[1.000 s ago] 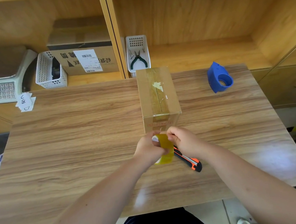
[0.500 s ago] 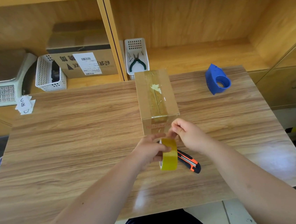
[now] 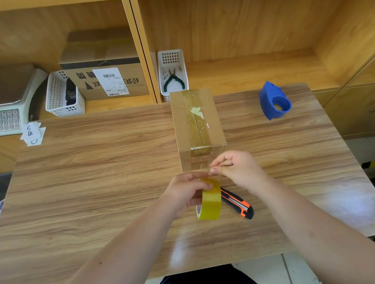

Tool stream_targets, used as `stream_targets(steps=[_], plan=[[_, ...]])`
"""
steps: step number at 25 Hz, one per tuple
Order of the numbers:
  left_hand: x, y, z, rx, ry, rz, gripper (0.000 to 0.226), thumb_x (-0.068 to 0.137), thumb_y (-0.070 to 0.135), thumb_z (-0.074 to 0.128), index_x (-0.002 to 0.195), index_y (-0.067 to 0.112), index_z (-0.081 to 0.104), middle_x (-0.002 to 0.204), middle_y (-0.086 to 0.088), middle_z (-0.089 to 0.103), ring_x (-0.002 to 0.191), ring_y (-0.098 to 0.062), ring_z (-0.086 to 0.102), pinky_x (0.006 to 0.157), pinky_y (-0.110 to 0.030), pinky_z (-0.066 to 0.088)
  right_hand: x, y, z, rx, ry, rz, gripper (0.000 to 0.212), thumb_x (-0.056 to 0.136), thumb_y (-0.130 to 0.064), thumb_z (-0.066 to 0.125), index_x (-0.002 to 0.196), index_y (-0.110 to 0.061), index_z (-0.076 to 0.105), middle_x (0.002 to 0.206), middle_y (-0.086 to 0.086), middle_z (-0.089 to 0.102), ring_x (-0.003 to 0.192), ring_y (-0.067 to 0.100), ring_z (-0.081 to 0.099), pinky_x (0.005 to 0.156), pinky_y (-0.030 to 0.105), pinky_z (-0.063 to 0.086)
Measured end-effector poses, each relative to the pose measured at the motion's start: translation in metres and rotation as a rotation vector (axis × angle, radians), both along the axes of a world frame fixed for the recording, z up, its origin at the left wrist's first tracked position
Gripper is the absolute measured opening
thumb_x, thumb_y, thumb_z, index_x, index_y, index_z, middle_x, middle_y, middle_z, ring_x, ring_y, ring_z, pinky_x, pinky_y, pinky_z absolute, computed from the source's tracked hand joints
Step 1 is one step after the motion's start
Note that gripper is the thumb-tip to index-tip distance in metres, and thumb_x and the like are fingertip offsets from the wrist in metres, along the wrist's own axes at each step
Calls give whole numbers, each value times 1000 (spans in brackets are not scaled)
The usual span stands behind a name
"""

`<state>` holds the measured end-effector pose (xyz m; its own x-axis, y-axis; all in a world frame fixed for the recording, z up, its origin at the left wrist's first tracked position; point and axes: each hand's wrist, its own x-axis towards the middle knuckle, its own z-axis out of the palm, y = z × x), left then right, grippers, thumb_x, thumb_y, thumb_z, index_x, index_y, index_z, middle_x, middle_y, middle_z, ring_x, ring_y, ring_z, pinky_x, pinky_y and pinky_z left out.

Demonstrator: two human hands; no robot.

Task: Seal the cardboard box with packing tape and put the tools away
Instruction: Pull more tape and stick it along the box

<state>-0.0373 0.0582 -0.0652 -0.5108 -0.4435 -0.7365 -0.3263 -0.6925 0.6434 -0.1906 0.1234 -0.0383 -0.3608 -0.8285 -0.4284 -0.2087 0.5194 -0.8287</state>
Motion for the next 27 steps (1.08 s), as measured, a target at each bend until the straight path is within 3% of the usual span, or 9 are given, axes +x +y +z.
stream_targets(steps=[6, 10, 13, 16, 18, 21, 24, 27], plan=[[9, -9, 8, 49, -31, -2, 21, 85, 1, 66, 106, 3, 69, 76, -8, 76, 59, -16, 72, 50, -26, 57, 20, 3, 8, -145, 56, -72, 4, 81, -11, 73, 81, -15, 73, 74, -4, 76, 70, 0, 68, 65, 4, 46], [7, -20, 16, -73, -56, -86, 24, 85, 9, 70, 108, 9, 71, 80, -10, 75, 66, -18, 72, 60, -32, 61, 23, 3, 10, -233, 23, -125, 8, 82, -8, 71, 80, -15, 72, 74, -4, 75, 73, 5, 70, 73, 17, 53], [7, -23, 18, -450, -178, -288, 34, 75, 28, 79, 108, 26, 74, 82, 3, 64, 71, -11, 63, 70, -37, 60, 18, 3, 12, -233, -47, -140, 8, 84, -5, 68, 82, -12, 69, 75, 3, 75, 70, 12, 70, 72, 23, 57], [8, -25, 22, -805, -145, -386, 40, 69, 28, 83, 106, 35, 72, 119, 15, 58, 104, -2, 56, 88, -27, 48, 16, 2, 16, -240, -93, -137, 5, 85, -2, 67, 85, -6, 68, 77, 10, 75, 68, 14, 70, 66, 21, 57], [8, -26, 26, -842, -57, -426, 49, 68, 21, 83, 112, 36, 67, 124, 22, 58, 108, 5, 55, 95, -24, 45, 15, 1, 19, -273, -116, -150, 4, 85, 0, 66, 86, -3, 68, 77, 14, 74, 66, 13, 70, 66, 21, 57], [7, -23, 27, -837, -83, -506, 62, 66, 29, 86, 121, 38, 59, 101, 33, 55, 94, 19, 50, 86, -12, 41, 11, -1, 22, -307, -107, -175, 4, 84, 1, 66, 87, -2, 68, 77, 14, 75, 66, 15, 71, 67, 24, 58], [7, -21, 18, -809, -77, -466, 59, 66, 37, 85, 119, 40, 59, 106, 31, 57, 105, 9, 55, 92, -18, 45, 13, -2, 24, -310, -94, -191, 5, 84, 2, 66, 87, -1, 69, 77, 14, 75, 65, 11, 70, 66, 19, 57], [7, -20, 10, -806, -38, -364, 42, 66, 47, 79, 106, 39, 68, 101, 17, 71, 96, -5, 65, 89, -29, 52, 15, -3, 24, -326, -73, -174, 6, 85, 3, 65, 87, -1, 69, 77, 13, 74, 66, 9, 69, 68, 18, 56]])
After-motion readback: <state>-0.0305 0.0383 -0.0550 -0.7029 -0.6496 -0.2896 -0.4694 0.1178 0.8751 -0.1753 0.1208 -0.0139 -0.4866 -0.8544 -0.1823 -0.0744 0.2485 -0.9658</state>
